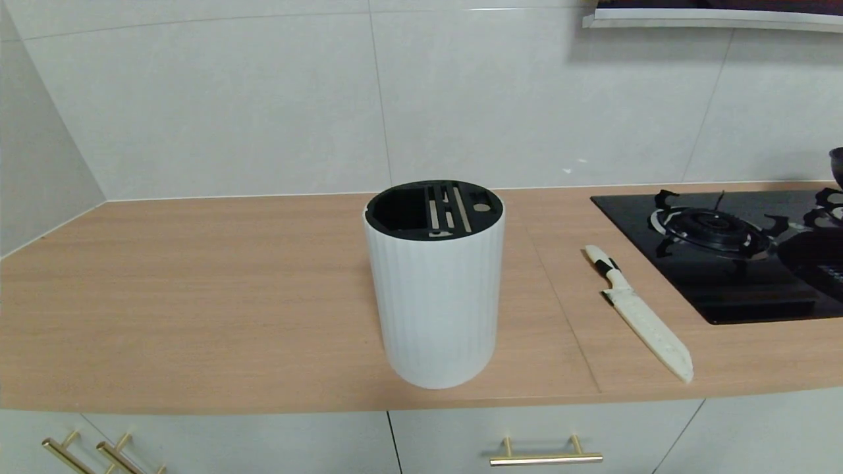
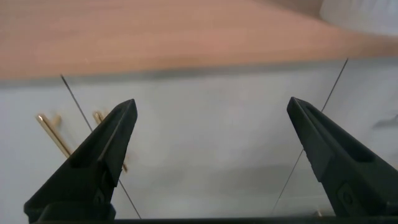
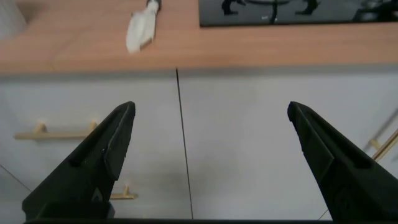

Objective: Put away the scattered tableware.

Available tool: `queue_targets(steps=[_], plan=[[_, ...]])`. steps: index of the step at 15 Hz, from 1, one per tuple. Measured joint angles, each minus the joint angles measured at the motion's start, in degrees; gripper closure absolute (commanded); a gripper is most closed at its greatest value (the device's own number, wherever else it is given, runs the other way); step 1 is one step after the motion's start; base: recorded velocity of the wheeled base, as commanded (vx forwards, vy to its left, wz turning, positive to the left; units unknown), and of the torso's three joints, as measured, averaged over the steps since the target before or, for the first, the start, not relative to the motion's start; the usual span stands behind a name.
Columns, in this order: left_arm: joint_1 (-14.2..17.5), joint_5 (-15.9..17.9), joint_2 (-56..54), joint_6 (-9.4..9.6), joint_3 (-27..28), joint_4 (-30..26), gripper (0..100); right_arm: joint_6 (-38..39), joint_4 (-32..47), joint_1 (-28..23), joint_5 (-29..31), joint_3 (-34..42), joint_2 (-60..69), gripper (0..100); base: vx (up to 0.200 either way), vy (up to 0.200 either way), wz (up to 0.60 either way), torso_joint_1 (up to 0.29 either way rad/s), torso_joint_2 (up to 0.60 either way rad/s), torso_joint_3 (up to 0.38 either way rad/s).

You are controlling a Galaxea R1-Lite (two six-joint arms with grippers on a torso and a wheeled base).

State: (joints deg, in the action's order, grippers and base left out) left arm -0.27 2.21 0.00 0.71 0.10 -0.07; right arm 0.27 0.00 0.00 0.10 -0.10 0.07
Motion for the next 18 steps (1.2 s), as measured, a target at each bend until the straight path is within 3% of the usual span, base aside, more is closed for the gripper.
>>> queue_targets(steps=[18], plan=[[0.00,0.00,0.00,0.00,0.00,-0.02,0,0.00,0.00,0.00,0.00,0.00,0.00,0,0.000,0.000,0.00,0.245,-0.53,-0.285]])
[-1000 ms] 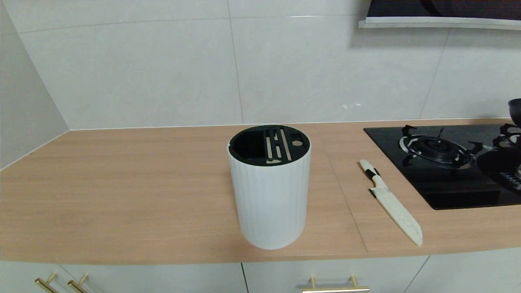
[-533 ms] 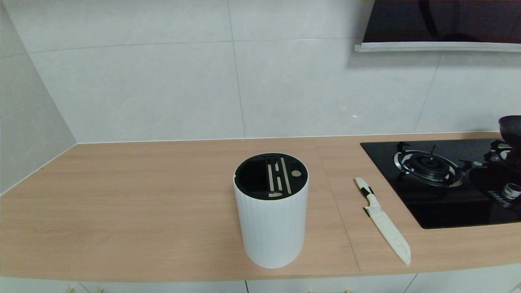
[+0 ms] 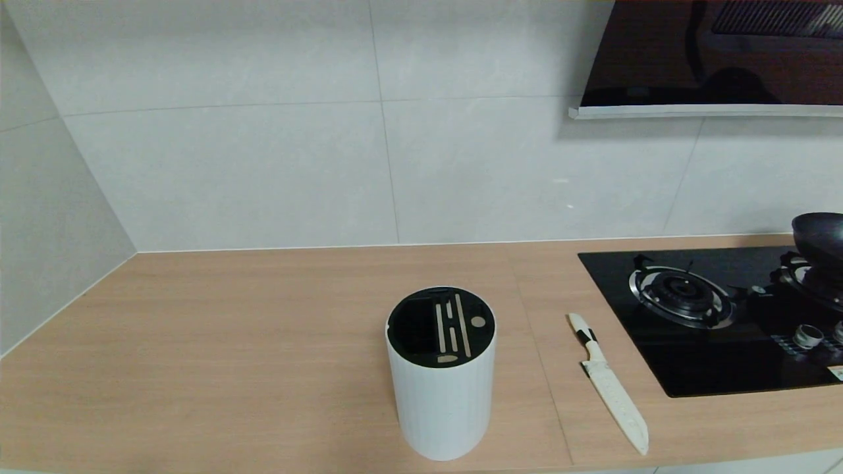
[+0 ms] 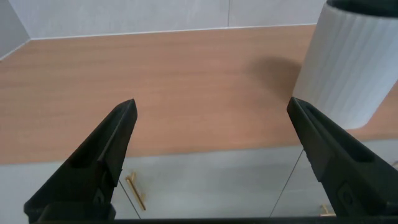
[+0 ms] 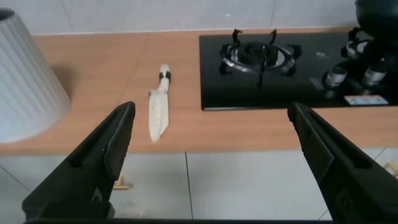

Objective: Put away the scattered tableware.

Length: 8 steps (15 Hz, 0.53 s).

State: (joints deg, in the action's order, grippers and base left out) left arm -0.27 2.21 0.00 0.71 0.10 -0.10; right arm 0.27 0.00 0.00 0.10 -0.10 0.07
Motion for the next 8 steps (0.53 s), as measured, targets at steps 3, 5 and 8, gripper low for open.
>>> queue_targets(steps=[3,5,8], plan=[[0.00,0.00,0.00,-0.02,0.00,-0.01,0,0.00,0.00,-0.02,0.00,0.00,0.00,0,0.000,0.000,0.00,0.097,-0.21,-0.107],[0.00,0.00,0.00,-0.02,0.00,0.00,0,0.00,0.00,0.00,0.00,0.00,0.00,0,0.000,0.000,0.00,0.000,0.00,0.000],[0.00,0.00,0.00,0.00,0.00,0.00,0,0.00,0.00,0.00,0.00,0.00,0.00,0,0.000,0.000,0.00,0.000,0.00,0.000]])
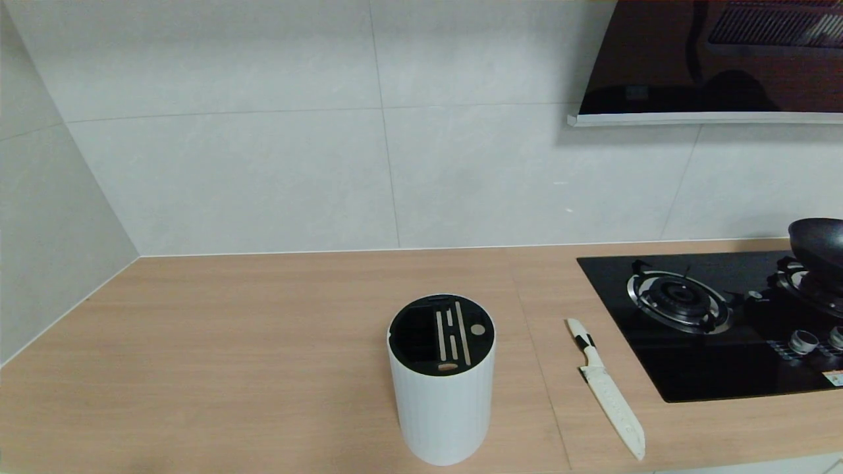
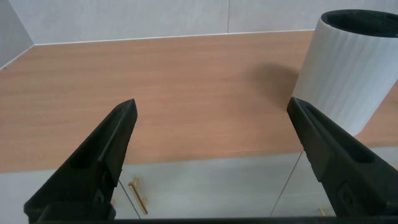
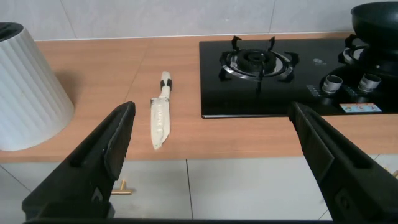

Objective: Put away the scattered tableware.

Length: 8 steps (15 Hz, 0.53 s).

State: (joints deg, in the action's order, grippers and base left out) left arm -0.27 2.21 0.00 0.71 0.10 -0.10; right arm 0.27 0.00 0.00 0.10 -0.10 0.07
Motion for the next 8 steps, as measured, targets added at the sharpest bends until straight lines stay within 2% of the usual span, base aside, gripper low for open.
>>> queue_targets(steps=[8], plan=[[0.00,0.00,0.00,0.00,0.00,0.00,0,-0.56,0.00,0.00,-0.05,0.00,0.00,0,0.000,0.000,0.00,0.000,0.00,0.000]])
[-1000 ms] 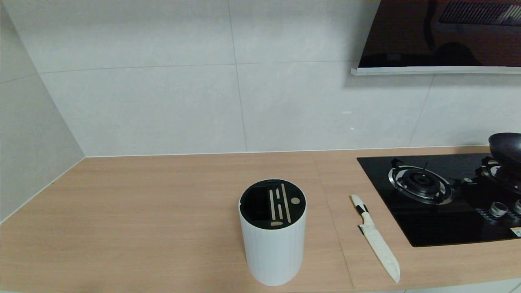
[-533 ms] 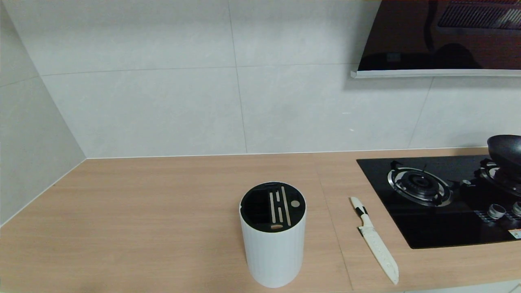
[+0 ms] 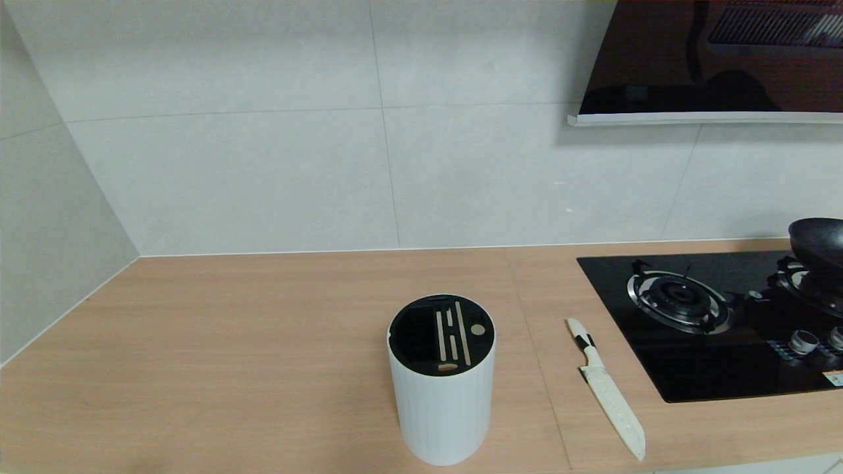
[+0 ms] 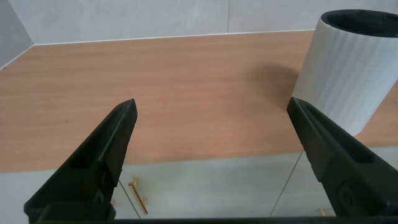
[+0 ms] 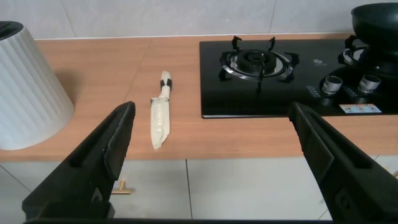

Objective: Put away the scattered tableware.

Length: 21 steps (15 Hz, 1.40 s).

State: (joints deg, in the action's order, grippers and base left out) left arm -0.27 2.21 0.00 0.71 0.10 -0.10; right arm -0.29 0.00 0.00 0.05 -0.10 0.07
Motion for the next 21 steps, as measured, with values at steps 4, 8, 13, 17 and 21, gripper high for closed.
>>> queue_targets(steps=[4,8,13,17,21], plan=[[0.00,0.00,0.00,0.00,0.00,0.00,0,0.76,-0.11,0.00,-3.49,-3.64,-0.17,0,0.000,0.000,0.00,0.000,0.00,0.000],[0.00,0.02,0.00,-0.02,0.00,0.00,0,1.02,2.73,0.10,-7.85,-9.79,-7.38,0,0.000,0.000,0.00,0.000,0.00,0.000],[0.00,0.00,0.00,0.00,0.00,0.00,0,1.07,2.97,4.01,-7.85,-18.51,-27.82,0,0.000,0.000,0.00,0.000,0.00,0.000],[0.00,0.00,0.00,0.00,0.00,0.00,0,1.07,1.99,11.26,-6.03,-26.66,-44.51,0,0.000,0.000,0.00,0.000,0.00,0.000],[0.00,0.00,0.00,-0.02,0.00,0.00,0,0.91,-5.46,13.71,-5.60,-31.98,-61.06,0,0.000,0.000,0.00,0.000,0.00,0.000]])
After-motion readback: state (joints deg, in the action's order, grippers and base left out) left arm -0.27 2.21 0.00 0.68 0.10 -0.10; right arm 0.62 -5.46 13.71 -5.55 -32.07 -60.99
